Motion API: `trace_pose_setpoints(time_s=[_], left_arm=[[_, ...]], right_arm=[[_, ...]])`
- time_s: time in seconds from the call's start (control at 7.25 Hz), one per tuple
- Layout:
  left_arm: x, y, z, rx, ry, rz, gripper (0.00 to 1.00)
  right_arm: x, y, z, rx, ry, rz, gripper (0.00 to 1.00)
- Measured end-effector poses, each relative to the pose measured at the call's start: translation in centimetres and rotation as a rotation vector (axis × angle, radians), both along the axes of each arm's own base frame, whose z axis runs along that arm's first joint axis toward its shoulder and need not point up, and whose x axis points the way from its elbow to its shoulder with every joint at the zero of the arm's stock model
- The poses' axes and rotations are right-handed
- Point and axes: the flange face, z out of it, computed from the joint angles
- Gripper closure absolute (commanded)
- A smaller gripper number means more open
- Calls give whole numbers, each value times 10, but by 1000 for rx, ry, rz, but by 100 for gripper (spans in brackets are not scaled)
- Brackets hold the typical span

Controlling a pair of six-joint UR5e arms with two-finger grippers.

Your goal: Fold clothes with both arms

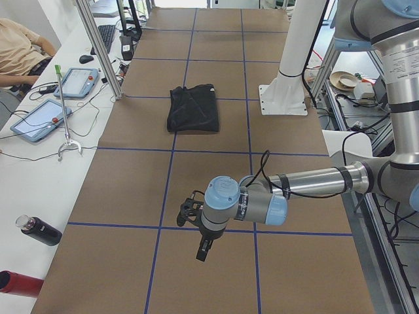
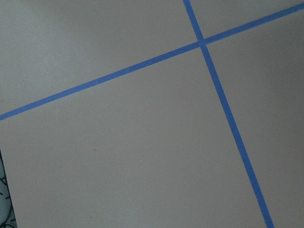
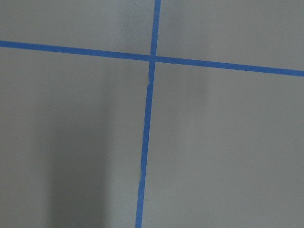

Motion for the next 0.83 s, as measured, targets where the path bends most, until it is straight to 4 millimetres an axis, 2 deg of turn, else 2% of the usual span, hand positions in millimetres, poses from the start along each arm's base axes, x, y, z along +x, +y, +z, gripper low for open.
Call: trace_pose_setpoints(time_s=[0.28, 0.83], left_arm=[[1, 13, 4, -11, 6, 0, 0], [2, 14, 1, -6, 12, -2, 0]], right_arm=[[0, 1, 1, -4, -2, 1, 0], [-1, 7, 7, -18, -2, -5, 0]])
